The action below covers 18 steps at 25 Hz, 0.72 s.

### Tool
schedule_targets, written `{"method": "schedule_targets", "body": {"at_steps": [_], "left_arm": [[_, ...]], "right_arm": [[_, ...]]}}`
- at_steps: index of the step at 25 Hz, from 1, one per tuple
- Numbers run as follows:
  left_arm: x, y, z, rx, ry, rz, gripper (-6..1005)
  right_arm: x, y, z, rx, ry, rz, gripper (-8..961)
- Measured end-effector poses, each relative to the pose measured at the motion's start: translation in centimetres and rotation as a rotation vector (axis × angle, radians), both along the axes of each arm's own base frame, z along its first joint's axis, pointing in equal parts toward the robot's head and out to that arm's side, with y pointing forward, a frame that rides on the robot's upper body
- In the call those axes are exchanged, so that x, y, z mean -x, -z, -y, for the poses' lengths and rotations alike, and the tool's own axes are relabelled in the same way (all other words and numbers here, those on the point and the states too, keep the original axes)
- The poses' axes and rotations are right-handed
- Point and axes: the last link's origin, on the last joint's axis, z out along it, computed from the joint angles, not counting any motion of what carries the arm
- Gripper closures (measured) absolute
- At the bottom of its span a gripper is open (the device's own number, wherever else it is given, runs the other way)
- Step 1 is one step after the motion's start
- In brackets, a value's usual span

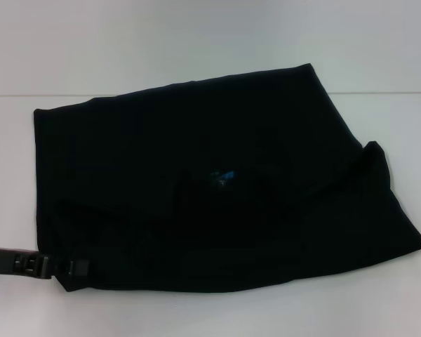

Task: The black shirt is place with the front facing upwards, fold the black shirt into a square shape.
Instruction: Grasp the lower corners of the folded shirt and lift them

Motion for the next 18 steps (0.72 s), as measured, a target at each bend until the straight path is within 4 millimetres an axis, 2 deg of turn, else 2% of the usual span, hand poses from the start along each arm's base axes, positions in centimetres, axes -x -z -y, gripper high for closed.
{"method": "schedule_targets", "body": {"at_steps": [2,8,13,18], "left_arm": [[0.1,0.0,0.1,-0.001,-0.005,0.001,929],[0.4,0.0,0.2,-0.019,-0.018,0.004,929],[0.5,-0.1,0.1,-0.032,-0.022,0.001,929],[0.4,-0.3,-0.1,-0.036,-0.019,-0.001,929]], "right_arm": [[0.2,0.2,-0.3,0.008,-0.013,0.019,846],[0.4,0.7,-1.4,-0.003,-0.025,0.074,651],[0.5,1.8,-2.1,-0.005,-0.021,0.097,404],[1.0,2.7,-2.4,0.001,-0.023,0.082,207]]}}
